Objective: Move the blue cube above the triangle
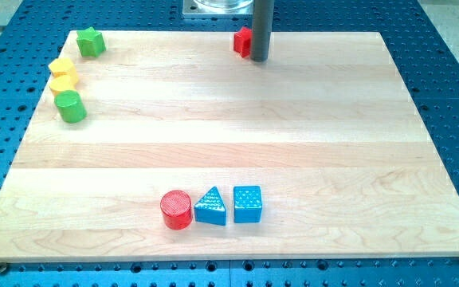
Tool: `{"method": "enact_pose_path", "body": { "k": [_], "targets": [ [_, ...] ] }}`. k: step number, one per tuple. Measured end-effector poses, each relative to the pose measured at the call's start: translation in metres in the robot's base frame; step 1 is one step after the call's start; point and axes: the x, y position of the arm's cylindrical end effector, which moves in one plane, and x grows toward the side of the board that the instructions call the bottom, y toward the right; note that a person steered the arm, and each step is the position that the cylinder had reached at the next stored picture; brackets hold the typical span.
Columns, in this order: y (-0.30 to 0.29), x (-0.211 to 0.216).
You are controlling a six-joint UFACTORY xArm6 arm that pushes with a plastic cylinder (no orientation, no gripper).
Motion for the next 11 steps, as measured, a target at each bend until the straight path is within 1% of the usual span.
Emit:
{"method": "enact_pose_path", "body": {
  "k": [1, 2, 3, 4, 5, 6, 7, 8, 9, 10, 11],
  "targets": [
    [0.003, 0.037],
    [0.031, 0.151],
    [0.055, 0.278],
    [0.028, 0.355],
    [-0.028, 0.334],
    [-0.017, 0.272],
    [0.005, 0.278],
    [0.0, 0.311],
    [-0.041, 0.277],
    [-0.053, 0.227],
    [-0.079, 0.279]
  ]
}}
